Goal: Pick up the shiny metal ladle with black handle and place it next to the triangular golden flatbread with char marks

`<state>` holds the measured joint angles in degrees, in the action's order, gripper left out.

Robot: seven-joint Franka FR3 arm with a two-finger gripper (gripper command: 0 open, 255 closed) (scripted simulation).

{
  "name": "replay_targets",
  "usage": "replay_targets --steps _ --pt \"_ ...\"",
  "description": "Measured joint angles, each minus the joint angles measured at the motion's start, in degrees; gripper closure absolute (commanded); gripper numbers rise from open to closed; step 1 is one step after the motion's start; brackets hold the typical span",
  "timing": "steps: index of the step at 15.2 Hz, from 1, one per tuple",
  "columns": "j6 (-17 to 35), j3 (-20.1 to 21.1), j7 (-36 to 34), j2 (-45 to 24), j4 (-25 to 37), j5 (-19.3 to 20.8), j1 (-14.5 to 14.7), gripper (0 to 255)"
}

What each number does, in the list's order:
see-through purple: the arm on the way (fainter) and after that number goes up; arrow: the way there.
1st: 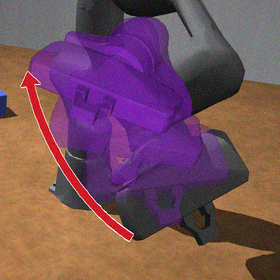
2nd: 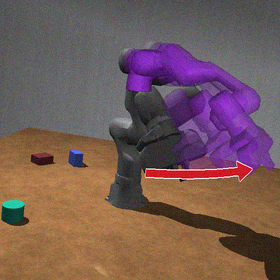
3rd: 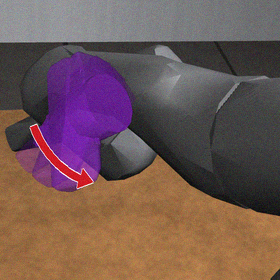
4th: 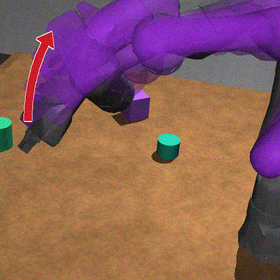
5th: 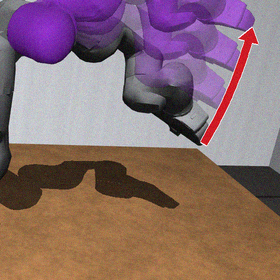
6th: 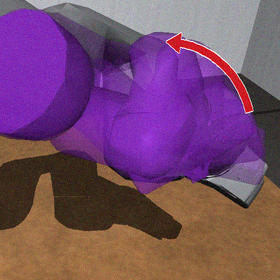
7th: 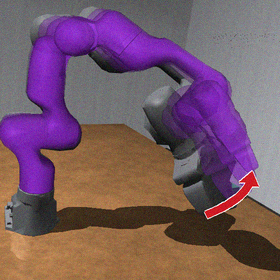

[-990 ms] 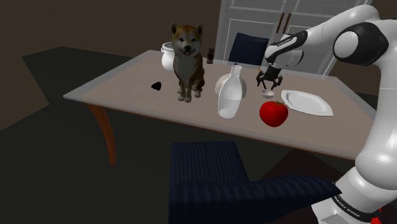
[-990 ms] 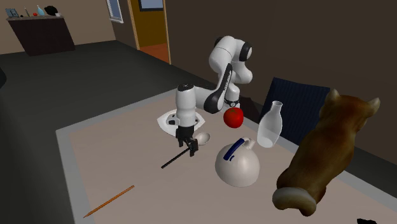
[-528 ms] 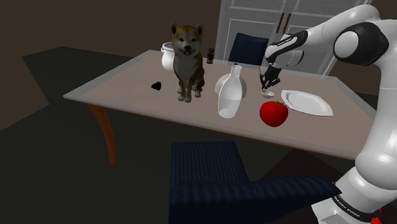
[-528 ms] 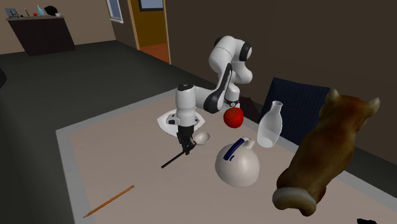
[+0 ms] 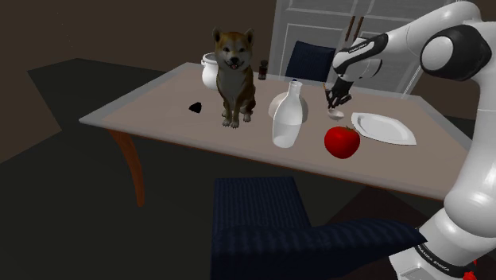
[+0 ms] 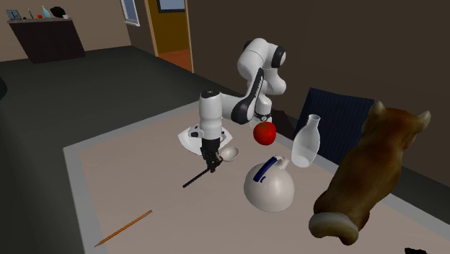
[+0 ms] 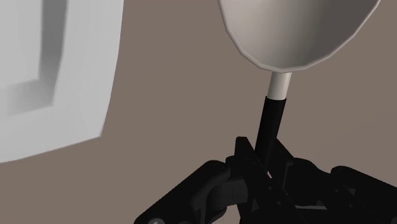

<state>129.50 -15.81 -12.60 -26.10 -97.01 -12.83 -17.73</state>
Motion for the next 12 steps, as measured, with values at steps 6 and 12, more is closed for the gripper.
replay_targets --steps 6,12 --pt "-3.88 -0.44 -0.66 1.59 2.38 0.84 0.09 255" --pt "-7.84 -0.82 -1.44 3.39 4.64 1.70 0.30 255"
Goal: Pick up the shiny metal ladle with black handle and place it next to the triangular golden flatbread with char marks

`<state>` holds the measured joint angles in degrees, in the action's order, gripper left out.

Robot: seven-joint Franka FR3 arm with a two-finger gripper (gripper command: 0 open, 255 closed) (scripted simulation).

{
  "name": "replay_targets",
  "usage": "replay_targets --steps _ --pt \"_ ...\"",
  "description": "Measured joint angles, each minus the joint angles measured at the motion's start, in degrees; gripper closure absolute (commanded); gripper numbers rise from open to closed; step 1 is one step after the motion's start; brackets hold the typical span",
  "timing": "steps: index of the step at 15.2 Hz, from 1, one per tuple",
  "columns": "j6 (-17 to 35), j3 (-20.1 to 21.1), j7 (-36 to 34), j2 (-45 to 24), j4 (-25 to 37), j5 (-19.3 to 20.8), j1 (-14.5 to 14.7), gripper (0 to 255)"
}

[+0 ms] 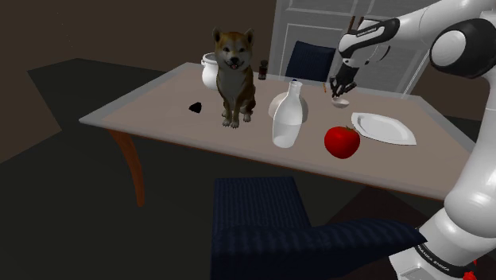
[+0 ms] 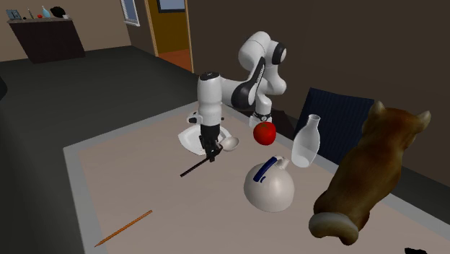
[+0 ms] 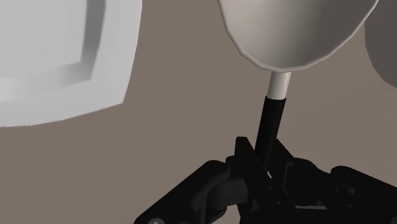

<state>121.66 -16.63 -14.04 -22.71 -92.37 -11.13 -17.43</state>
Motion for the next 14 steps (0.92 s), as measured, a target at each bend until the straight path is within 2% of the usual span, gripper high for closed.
replay_targets --steps 7,14 --pt "-3.87 -0.18 -1.08 1.30 2.69 0.77 0.39 255" --pt "-1.69 1.53 -9.68 6.21 -3.67 3.87 6.93 255"
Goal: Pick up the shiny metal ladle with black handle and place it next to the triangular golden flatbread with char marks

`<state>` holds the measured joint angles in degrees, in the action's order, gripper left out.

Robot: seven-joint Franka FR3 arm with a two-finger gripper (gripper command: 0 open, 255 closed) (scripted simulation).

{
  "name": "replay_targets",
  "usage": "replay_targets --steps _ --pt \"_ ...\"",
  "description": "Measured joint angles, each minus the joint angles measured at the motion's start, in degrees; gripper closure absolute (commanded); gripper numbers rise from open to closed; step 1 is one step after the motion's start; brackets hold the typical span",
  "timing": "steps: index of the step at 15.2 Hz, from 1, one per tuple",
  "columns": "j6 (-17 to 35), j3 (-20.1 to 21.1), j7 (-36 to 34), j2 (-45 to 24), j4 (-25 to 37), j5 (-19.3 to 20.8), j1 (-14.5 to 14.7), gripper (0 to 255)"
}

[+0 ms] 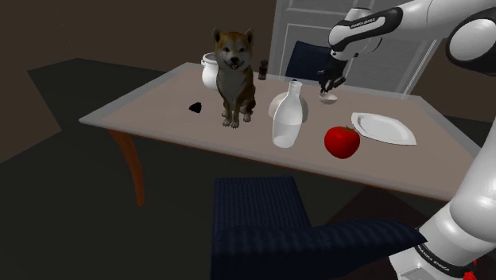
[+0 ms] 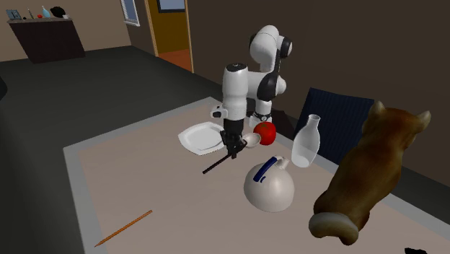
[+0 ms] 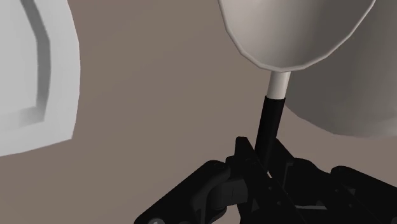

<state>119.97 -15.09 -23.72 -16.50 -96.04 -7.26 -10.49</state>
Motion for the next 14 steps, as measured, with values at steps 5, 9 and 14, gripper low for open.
replay_targets --steps 5,9,14 --pt "1.50 1.76 -6.80 2.36 -3.44 2.10 4.51 255" --pt "1.95 3.34 -12.41 3.58 -4.91 3.64 8.00 255" --pt "2.30 4.83 -19.27 3.86 -3.71 5.79 11.66 255"
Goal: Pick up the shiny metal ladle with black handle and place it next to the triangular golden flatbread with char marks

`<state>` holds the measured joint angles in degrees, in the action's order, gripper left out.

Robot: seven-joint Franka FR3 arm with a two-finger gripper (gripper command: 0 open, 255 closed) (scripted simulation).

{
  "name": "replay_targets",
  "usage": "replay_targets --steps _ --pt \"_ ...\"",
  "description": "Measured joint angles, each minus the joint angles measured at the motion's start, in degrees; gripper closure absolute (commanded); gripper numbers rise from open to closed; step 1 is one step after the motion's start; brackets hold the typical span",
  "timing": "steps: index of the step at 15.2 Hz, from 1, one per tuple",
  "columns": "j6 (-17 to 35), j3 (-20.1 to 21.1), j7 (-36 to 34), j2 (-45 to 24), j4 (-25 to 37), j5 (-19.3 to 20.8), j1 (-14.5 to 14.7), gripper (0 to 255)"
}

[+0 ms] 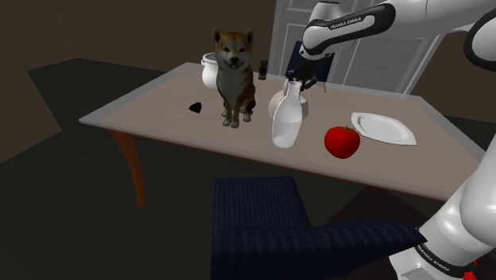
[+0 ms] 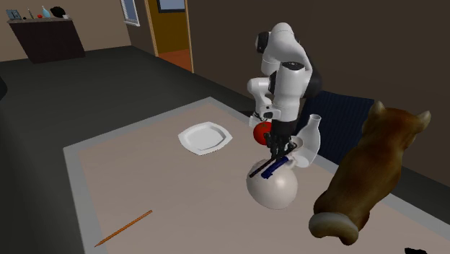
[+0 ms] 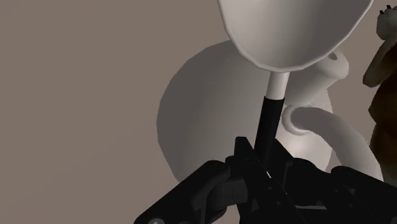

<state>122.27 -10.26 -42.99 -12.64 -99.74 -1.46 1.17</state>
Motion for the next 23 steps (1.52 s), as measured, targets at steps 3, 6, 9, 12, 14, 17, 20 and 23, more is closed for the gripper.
replay_targets --steps 3,6,9,12,14,17,20,23 --pt "-0.70 1.12 -3.34 -0.33 1.47 4.83 1.63 255" --pt "-1.53 4.08 -8.15 -1.21 3.56 13.52 3.27 255" --pt "-1.63 8.28 -12.51 -1.20 4.44 13.37 3.40 255" --pt "-3.15 10.94 -15.79 -4.66 8.89 5.76 4.46 255" --pt "-4.37 11.54 -18.83 -7.11 11.32 5.63 5.98 255" --pt "-5.80 12.54 -22.29 -10.70 14.49 6.17 8.55 255" --pt "-8.28 13.24 -25.56 -13.93 19.91 6.97 11.15 255" --pt "-10.53 13.77 -28.51 -18.13 26.17 7.78 13.76 255"
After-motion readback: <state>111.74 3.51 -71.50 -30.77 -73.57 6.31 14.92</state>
